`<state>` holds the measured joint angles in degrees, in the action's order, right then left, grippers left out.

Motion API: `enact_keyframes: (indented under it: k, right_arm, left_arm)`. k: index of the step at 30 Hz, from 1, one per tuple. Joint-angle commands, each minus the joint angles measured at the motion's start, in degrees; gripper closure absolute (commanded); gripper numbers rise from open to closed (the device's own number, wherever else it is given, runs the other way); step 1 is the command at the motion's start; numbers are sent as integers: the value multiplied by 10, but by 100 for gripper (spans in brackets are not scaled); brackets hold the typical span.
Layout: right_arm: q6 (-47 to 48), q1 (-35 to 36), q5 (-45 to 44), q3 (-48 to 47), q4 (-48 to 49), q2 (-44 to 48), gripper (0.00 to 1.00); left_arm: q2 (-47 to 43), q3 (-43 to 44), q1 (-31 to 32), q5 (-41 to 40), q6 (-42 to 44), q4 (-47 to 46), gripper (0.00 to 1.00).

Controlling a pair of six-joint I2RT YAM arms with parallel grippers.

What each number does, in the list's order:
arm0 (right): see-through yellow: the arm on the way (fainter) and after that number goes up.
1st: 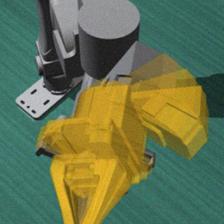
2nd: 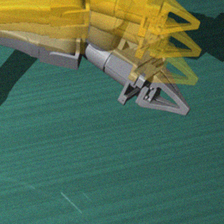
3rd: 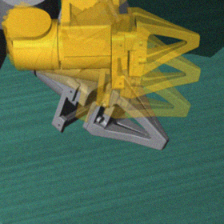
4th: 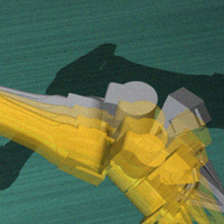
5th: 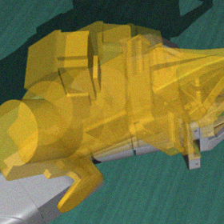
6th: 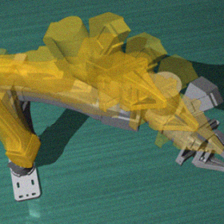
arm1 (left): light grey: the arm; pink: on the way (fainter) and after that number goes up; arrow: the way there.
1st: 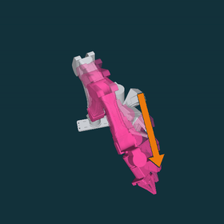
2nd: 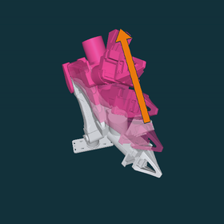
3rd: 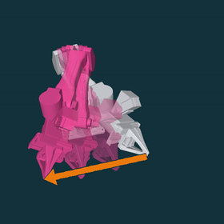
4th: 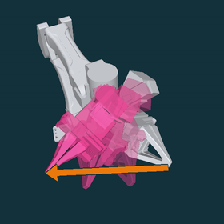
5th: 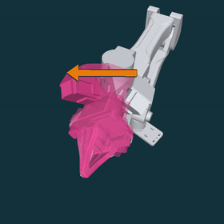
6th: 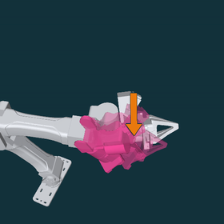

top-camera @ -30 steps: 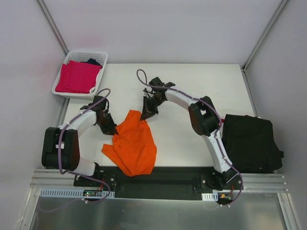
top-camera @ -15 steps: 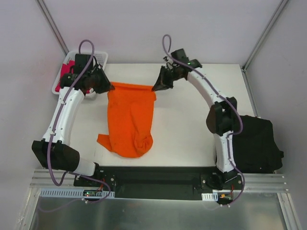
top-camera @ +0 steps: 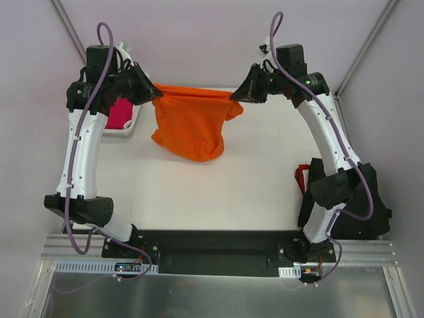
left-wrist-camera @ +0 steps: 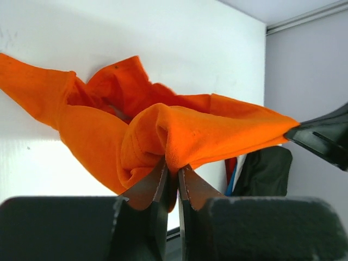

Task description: Fold and stack the t-shirts

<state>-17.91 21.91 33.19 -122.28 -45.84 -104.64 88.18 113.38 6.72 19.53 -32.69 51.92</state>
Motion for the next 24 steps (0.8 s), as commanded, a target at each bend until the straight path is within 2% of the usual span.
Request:
enact_keyframes:
  k: [1, 5, 9, 12, 13, 14, 16, 19, 22, 24]
  right_arm:
    - [18, -33, -54, -7, -19, 51, 99]
    - [12, -42, -49, -21, -19, 73, 99]
    - [12, -42, -28, 16, -24, 101, 99]
    - [16, -36, -18, 106, -20, 150, 99]
    - [18, -31, -18, 133, -15, 165, 99]
    - [19, -28, -13, 192, -8, 181, 99]
    - [23, -15, -3, 243, -8, 212, 99]
    - [52, 16, 9, 305, -38, 227, 99]
    - [70, 52, 19, 340, -70, 232, 92]
    - [60, 68, 30, 371, -68, 240, 82]
  left_arm:
    - [-5, 72, -12, -16, -6, 6, 92]
    - [-6, 121, -12, 8, -15, 5, 90]
    - [-40, 80, -8, 30, -19, 5, 91]
    - [-103, -27, 1, 26, -16, 5, 92]
    - [-121, -93, 4, 22, -16, 5, 92]
    - [-158, -126, 7, 18, -14, 5, 92]
    - [-192, -224, 8, 13, -14, 4, 92]
    - [-244, -316, 11, 17, -15, 3, 92]
    - [-278, -369, 15, 20, -18, 3, 92]
    - [-288, -391, 18, 24, -19, 3, 92]
